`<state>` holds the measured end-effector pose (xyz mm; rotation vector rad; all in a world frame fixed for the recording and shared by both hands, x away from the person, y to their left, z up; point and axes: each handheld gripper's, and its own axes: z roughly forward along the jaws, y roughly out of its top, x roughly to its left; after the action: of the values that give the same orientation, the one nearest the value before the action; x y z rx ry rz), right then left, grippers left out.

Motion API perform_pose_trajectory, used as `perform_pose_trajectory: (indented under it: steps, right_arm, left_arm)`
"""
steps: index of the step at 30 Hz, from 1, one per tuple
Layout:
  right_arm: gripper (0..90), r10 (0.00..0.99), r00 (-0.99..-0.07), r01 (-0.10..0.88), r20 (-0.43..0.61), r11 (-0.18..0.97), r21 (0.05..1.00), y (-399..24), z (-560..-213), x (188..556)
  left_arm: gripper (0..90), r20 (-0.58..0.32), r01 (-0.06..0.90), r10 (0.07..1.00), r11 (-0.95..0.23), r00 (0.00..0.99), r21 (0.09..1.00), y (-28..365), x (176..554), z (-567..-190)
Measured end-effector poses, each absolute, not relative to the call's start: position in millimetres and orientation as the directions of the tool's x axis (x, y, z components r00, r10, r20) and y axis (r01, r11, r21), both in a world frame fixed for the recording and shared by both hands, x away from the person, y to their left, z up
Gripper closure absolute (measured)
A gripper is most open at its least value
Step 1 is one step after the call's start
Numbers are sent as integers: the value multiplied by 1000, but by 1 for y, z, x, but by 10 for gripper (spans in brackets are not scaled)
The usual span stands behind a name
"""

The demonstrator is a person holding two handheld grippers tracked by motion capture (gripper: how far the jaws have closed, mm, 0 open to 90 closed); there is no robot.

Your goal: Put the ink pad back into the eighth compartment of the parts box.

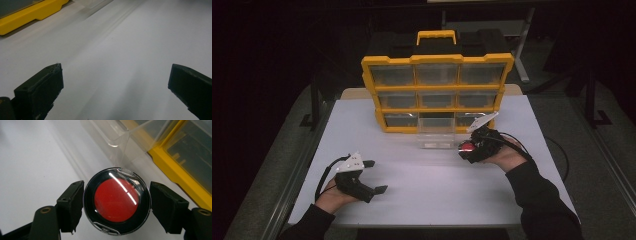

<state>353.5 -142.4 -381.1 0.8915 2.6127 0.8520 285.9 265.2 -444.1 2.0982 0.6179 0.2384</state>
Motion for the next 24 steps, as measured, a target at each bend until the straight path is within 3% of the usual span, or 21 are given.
perform_pose_trajectory:
  steps: [24]
  right_arm:
    - [286,624,-779,456,-62,632,626,-139,-350,363]
  left_arm:
    - [0,-62,336,511,-464,857,819,265,286,-444]
